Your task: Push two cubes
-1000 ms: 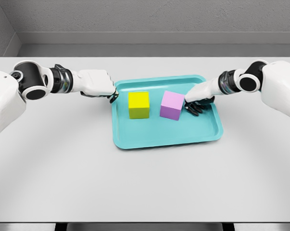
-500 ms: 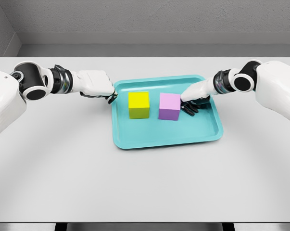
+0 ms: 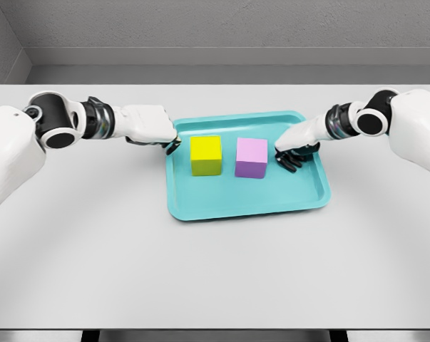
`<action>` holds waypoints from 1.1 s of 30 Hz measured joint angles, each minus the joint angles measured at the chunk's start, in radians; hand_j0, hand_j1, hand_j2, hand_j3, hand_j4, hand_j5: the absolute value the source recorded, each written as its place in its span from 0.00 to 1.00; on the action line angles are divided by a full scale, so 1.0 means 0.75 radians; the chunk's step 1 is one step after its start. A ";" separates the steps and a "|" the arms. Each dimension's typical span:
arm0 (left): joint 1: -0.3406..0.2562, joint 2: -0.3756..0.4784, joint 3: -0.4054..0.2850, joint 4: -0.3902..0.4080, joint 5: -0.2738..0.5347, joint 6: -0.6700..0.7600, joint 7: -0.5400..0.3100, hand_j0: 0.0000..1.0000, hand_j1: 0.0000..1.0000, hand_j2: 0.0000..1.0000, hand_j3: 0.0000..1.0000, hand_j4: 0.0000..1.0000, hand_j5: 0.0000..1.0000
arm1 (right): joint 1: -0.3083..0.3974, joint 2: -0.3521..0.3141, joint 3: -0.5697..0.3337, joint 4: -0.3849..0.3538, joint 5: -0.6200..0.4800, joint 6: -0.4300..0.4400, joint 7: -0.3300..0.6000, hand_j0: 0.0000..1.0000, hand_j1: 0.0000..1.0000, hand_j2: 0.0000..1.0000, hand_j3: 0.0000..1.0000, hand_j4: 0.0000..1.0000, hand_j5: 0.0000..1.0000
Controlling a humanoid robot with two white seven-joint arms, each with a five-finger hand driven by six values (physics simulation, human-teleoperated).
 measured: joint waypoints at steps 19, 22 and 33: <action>-0.004 -0.068 -0.038 0.003 -0.003 0.000 -0.001 0.42 0.42 0.42 0.42 0.42 0.42 | -0.053 -0.066 0.023 -0.104 0.012 -0.116 0.000 0.17 0.17 0.17 0.17 0.17 0.17; -0.004 -0.077 -0.039 0.005 -0.004 0.001 -0.001 0.42 0.42 0.42 0.42 0.42 0.42 | -0.053 -0.065 0.048 -0.117 0.012 -0.118 0.000 0.14 0.14 0.14 0.14 0.14 0.14; -0.018 -0.097 -0.048 0.041 0.020 0.025 -0.015 0.43 0.43 0.43 0.43 0.43 0.43 | -0.055 -0.053 0.102 -0.124 0.013 -0.114 0.000 0.13 0.13 0.13 0.13 0.13 0.13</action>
